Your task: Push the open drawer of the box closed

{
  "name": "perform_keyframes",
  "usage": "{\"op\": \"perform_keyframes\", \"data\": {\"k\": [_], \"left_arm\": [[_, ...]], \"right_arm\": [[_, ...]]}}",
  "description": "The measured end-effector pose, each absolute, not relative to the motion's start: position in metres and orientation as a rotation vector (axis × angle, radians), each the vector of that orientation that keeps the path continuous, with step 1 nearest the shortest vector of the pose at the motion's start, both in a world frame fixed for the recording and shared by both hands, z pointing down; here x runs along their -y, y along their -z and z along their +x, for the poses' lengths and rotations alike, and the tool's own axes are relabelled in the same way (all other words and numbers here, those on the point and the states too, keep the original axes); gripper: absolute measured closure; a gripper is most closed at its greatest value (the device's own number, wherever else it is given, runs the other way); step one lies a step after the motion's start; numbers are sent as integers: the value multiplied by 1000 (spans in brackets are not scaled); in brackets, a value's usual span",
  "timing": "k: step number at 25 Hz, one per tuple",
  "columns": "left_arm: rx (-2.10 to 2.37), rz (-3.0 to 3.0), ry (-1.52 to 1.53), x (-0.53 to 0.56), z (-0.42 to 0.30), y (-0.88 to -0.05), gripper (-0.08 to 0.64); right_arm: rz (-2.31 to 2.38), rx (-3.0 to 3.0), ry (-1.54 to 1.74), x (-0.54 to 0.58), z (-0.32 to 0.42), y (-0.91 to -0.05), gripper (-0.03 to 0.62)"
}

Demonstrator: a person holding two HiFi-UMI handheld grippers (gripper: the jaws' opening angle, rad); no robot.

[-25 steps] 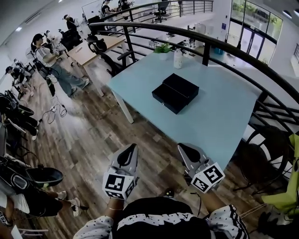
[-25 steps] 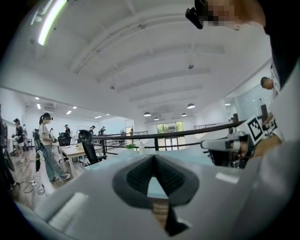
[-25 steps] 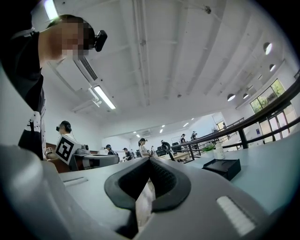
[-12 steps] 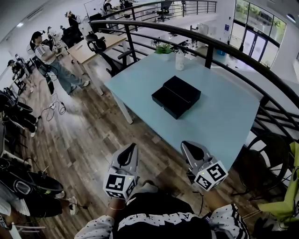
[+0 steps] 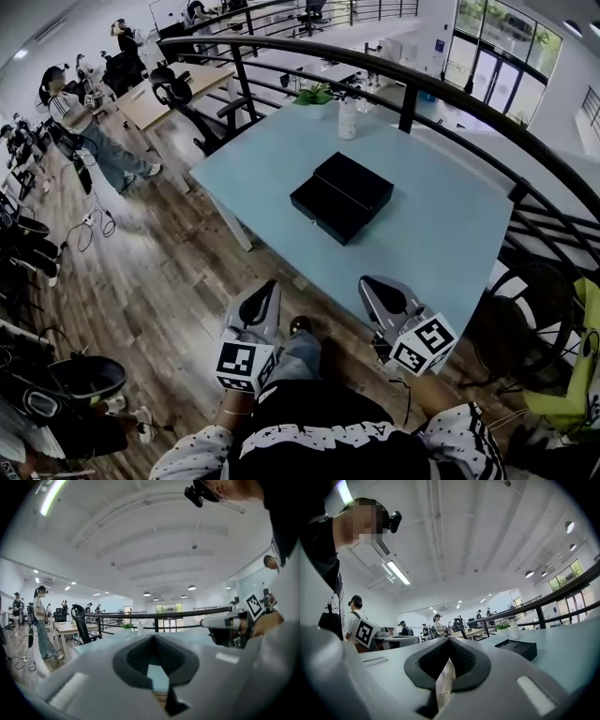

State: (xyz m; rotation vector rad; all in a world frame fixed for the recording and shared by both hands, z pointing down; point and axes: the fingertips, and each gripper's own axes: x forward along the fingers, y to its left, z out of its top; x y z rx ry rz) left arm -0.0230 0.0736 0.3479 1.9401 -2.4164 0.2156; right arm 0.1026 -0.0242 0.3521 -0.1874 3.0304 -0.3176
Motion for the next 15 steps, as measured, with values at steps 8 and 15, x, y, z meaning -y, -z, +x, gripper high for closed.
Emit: {"op": "perform_keyframes", "data": {"k": [8,15], "left_arm": [[2313,2066,-275,-16,-53,-351,560],[2239,2116,-280,39,-90,-367,560]], "right_arm": [[-374,-3051,293,74,78,-346,589],[-510,-3041,283,122,52,-358,589]]}}
